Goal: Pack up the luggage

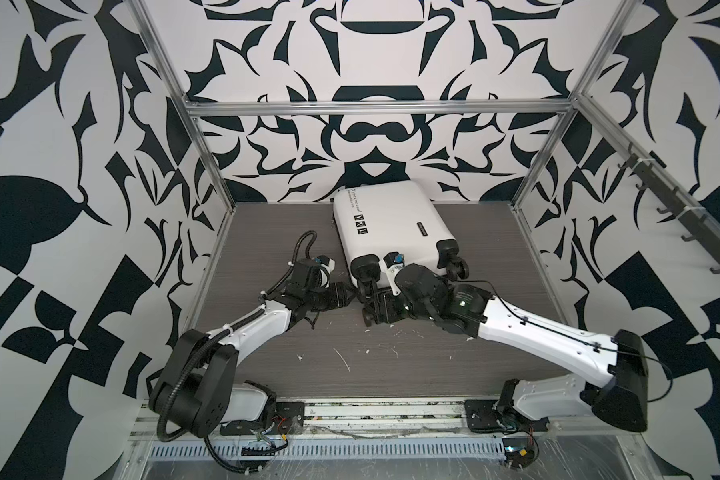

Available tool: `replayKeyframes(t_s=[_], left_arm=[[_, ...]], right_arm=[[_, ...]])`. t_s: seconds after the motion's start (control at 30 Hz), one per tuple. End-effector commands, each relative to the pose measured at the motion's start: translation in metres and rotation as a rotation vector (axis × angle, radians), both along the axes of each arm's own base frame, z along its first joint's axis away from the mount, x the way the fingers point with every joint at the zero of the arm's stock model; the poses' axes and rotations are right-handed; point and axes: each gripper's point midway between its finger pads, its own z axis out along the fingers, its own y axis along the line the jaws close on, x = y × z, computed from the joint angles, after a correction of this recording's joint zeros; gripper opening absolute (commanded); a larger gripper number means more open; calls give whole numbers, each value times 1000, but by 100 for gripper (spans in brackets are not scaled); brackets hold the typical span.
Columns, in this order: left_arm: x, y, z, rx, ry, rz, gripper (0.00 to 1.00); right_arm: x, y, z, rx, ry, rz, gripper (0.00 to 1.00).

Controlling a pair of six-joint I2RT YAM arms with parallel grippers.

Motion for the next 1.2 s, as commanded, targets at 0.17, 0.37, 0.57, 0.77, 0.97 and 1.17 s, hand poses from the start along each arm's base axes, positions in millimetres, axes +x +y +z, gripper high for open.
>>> replayKeyframes(t_s=[0.17, 0.37, 0.57, 0.77, 0.97, 1.17], left_arm=[[25, -44, 26, -95, -89, -71, 59], [31, -74, 29, -124, -105, -117, 59], [28, -78, 30, -127, -102, -113, 59], [6, -45, 29, -16, -158, -91, 59], [-5, 1, 53, 43, -327, 45, 73], [8, 71, 74, 239, -310, 418, 99]], right_arm=[[22, -19, 24, -43, -80, -154, 77], [26, -23, 22, -88, -85, -161, 80], [40, -33, 14, -160, -70, -209, 82], [50, -48, 13, -175, -52, -218, 83], [60, -45, 7, -117, 7, -175, 83], [69, -33, -1, -117, 29, -134, 82]])
